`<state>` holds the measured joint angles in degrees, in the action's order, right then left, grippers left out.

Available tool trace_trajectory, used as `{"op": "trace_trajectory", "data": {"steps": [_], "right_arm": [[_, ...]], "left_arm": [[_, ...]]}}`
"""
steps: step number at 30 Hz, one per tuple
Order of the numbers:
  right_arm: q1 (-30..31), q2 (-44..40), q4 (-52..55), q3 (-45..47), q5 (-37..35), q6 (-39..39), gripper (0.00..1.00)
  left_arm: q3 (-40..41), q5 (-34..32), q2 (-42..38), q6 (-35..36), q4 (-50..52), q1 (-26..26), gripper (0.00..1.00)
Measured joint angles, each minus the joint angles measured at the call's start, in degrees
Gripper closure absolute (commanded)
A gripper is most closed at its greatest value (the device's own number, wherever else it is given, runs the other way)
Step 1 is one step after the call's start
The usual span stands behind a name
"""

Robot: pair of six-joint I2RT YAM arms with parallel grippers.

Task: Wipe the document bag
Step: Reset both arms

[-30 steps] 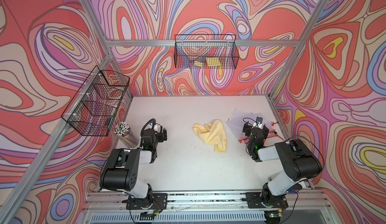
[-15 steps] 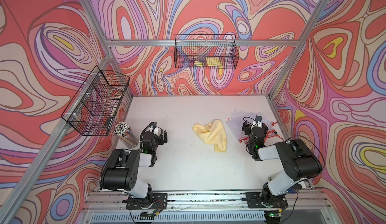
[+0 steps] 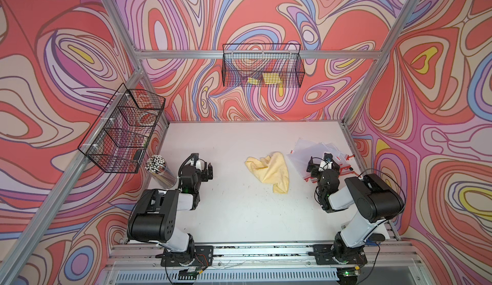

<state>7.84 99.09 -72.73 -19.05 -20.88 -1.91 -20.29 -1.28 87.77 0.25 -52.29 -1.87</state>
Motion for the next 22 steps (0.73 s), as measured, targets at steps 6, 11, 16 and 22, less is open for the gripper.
{"op": "trace_trajectory", "data": {"steps": [6,11,16,22], "right_arm": [[-2.21,-0.20,7.48,-5.09,1.14,1.40,0.02],[-2.84,-0.22,10.86,-5.42,1.53,2.16,0.02],[-2.95,-0.24,12.37,-5.42,2.01,2.54,0.02],[-3.02,-0.24,13.22,-5.42,2.34,2.67,0.02]], "left_arm": [[-0.63,-0.07,0.00,-0.02,1.03,0.07,0.01],[-0.63,-1.44,0.00,-0.48,1.90,0.07,0.01],[-0.63,-1.77,0.00,-0.48,1.95,0.07,0.01],[-0.63,-1.75,0.02,-0.48,2.14,0.07,0.01]]}}
